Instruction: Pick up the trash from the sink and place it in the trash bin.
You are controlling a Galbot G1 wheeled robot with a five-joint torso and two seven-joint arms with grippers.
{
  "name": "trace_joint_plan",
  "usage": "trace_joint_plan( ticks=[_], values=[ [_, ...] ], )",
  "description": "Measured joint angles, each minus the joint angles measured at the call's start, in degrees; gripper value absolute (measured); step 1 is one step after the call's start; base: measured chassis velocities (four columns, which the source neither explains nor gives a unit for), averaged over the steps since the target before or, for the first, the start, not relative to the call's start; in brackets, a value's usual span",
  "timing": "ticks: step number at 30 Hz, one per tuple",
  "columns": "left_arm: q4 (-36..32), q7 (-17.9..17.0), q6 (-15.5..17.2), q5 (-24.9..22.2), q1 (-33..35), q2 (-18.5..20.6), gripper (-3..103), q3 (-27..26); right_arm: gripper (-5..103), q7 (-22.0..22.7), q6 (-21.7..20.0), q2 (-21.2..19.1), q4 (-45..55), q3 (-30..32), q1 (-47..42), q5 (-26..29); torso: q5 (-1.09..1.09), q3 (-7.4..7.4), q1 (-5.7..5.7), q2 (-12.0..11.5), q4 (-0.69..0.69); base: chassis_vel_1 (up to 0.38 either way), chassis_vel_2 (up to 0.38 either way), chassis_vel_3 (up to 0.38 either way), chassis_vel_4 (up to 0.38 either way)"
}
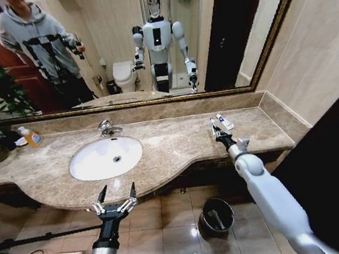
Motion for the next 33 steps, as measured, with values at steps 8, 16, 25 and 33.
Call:
trace_joint_plan(
  ticks=[8,16,25,33],
  values=[
    [0.0,0.0,0.0,0.0,0.0,0.0,100,0.0,3,0.52,2.13,1.1,6.84,4.1,-10.62,-0.49,0.01,0.0,0.01,0.0,0.0,0.0,0.0,0.0,0.0],
    [0.0,0.0,0.0,0.0,0.0,0.0,100,0.0,3,1.03,6.71,5.95,15.44,5.54,-26.88,-0.12,0.0,0.0,0.0,0.0,-0.01,0.0,0.0,0.0,0.0],
    [0.0,0.0,0.0,0.0,0.0,0.0,100,0.0,3,-0.82,11.89,8.93,12.77,4.92,-35.69,-1.27,0.0,0.0,0.0,0.0,-0.01,0.0,0.0,0.0,0.0],
    [0.0,0.0,0.0,0.0,0.0,0.0,100,0.0,3,-1.51,14.51,9.12,2.46,4.26,-34.91,-4.84,0.01,0.01,0.0,-0.01,0.0,0.0,0.0,0.0,0.0]
  ],
)
